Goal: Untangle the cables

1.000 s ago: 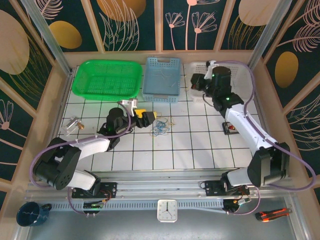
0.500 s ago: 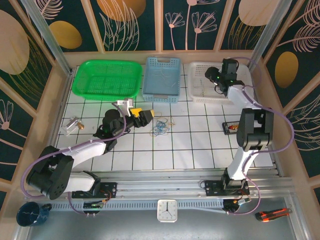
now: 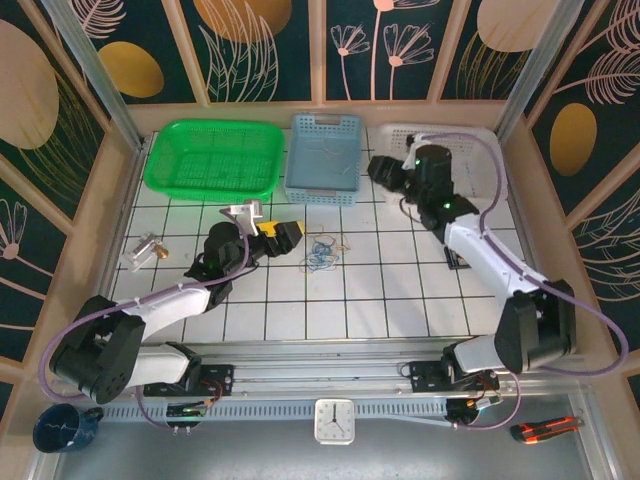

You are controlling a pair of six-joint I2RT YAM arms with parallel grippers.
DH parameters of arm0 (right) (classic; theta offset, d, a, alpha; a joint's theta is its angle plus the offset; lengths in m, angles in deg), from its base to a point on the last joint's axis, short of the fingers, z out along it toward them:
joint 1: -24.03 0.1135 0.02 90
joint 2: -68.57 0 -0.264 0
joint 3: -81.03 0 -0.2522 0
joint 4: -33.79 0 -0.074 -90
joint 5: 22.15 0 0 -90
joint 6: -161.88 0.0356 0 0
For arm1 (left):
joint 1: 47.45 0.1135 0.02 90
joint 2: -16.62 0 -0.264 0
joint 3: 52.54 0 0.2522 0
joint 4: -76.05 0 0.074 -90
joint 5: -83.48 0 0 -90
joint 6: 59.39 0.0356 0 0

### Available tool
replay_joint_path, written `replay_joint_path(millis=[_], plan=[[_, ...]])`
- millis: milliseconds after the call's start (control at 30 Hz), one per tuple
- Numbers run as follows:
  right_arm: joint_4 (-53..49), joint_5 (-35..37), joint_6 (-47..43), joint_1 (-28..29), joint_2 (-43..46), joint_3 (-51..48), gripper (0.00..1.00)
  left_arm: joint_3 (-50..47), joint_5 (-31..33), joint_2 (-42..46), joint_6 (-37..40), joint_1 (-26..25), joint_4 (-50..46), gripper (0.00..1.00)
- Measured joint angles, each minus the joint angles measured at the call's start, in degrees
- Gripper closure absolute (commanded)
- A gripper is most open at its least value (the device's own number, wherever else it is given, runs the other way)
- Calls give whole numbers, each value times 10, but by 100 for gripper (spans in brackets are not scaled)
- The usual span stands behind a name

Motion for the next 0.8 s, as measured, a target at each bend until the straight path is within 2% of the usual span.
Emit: replay_joint_path(millis=[100,367,600,800], plan=[[10,6,1,39,16,-53,42,-8,9,0,-11,0,0,1],[10,9,16,100,15,-153,51,-10,25,0,-33,0,-3,1],[30,20,33,162,-33,-145,54,-12,60,0,-44,0,-16,1],[21,51,41,198,-130,-58,46,-26,96,0,-59,0,-26,1]])
